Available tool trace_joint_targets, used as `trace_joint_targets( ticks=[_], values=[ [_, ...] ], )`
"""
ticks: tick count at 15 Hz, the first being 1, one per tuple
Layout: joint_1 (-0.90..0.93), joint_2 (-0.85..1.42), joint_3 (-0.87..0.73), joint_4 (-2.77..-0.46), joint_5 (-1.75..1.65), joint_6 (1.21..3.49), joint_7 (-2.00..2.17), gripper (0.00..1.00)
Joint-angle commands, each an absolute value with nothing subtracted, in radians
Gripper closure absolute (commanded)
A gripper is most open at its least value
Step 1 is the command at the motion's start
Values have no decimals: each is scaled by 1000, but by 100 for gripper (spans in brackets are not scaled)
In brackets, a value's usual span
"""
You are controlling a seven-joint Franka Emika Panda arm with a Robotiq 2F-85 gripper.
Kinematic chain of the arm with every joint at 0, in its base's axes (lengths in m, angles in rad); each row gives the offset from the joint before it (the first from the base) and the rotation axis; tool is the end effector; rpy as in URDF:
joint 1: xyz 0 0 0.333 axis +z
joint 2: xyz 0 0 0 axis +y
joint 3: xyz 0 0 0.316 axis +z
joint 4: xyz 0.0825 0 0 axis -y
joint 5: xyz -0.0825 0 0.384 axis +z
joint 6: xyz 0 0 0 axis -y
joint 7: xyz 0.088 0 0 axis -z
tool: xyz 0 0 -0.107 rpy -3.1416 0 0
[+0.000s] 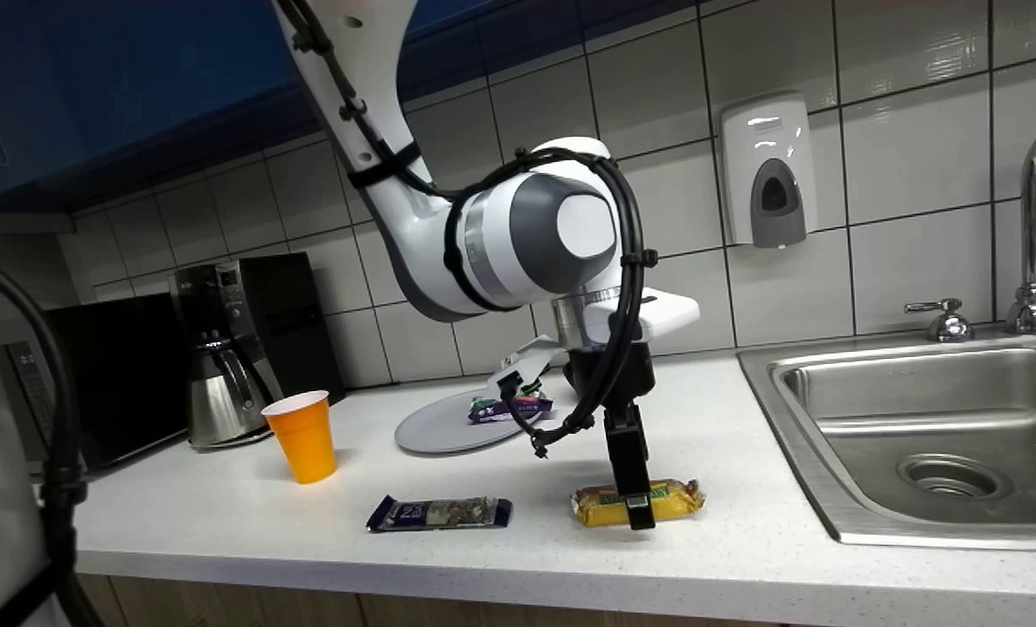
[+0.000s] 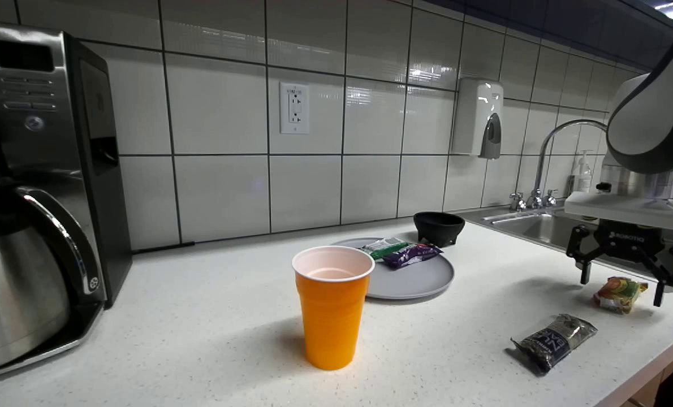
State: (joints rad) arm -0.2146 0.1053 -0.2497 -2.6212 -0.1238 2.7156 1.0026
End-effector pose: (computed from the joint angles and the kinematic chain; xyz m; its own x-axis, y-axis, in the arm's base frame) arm 0.3876 -0.1920 0.2137 0.2175 -0.9744 0.0568 -0.9753 -0.2146 0.0522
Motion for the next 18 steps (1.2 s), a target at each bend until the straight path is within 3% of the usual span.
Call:
trace_joint_targets(
  ticks=[1, 10, 12, 18],
  values=[
    [-199, 101, -260, -2620, -108, 2717, 978, 0],
    [-195, 119, -262, -2612, -110, 2717, 971, 0],
    [-194, 120, -263, -2613, -113, 2724, 969, 26],
    [-185, 117, -262, -2606, -121, 2724, 965, 73]
  ],
)
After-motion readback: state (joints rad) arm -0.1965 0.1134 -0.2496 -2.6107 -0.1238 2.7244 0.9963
